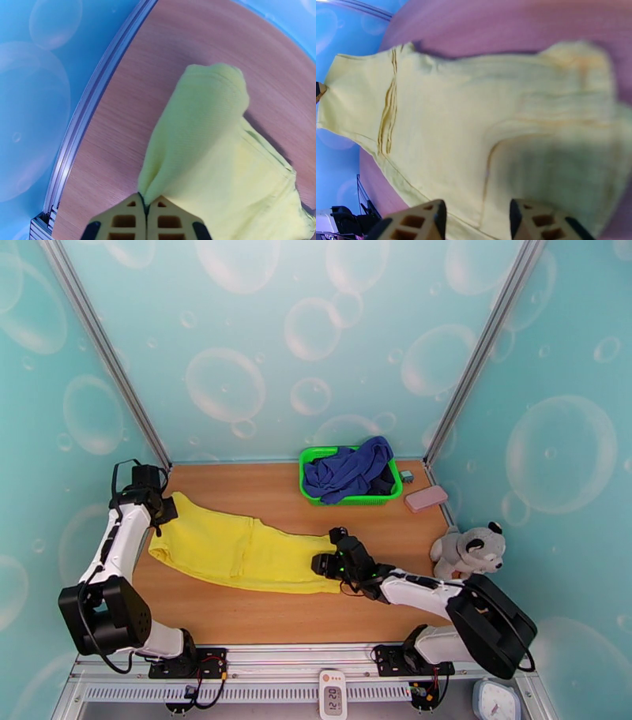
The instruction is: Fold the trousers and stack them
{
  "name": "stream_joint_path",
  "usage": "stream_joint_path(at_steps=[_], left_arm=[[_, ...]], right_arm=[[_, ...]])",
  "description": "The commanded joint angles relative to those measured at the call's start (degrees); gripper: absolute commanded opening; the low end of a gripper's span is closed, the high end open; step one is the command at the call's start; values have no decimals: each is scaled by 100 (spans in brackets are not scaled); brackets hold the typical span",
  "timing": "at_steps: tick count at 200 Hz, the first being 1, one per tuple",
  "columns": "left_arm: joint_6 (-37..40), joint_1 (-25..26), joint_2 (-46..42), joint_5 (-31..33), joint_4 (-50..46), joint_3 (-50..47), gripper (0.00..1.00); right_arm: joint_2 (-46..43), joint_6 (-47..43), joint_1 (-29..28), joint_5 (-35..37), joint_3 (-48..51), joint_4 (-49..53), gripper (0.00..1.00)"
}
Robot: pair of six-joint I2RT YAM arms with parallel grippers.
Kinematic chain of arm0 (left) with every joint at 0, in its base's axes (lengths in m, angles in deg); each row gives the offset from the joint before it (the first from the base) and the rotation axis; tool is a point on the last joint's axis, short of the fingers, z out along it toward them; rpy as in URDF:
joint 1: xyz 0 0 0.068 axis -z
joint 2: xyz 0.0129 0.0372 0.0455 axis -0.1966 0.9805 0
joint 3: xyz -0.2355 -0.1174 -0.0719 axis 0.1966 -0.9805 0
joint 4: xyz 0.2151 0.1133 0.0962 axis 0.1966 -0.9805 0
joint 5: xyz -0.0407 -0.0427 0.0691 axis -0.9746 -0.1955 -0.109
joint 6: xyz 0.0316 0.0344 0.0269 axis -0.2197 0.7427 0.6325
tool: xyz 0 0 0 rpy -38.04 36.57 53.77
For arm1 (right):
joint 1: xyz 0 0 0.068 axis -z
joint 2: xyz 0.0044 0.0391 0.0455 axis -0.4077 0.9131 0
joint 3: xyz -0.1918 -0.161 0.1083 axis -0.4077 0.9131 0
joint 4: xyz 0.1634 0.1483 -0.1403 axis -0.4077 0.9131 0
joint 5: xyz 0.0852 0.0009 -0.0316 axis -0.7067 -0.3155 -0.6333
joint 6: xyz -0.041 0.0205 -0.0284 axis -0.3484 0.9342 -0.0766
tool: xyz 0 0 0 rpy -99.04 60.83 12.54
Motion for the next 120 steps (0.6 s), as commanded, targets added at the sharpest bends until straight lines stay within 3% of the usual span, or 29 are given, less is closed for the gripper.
stream_joint_path(at_steps=[1,16,47,120], left_arm=[[-76,403,-343,-1172,-422,217,0],[-289,868,-473,-1832,-495,164,0],[-1025,1970,-621,-2058,-567,172,0],[-2857,4185,-165,-2024,751,-246,0]], right_arm=[[-669,-632,558,218,114,-49,58],[-975,-936,985,-123,269,-305,66],[-1034,-1237,1497,-812,320,-374,67],[-574,-906,1500,-1421,696,-1224,66]])
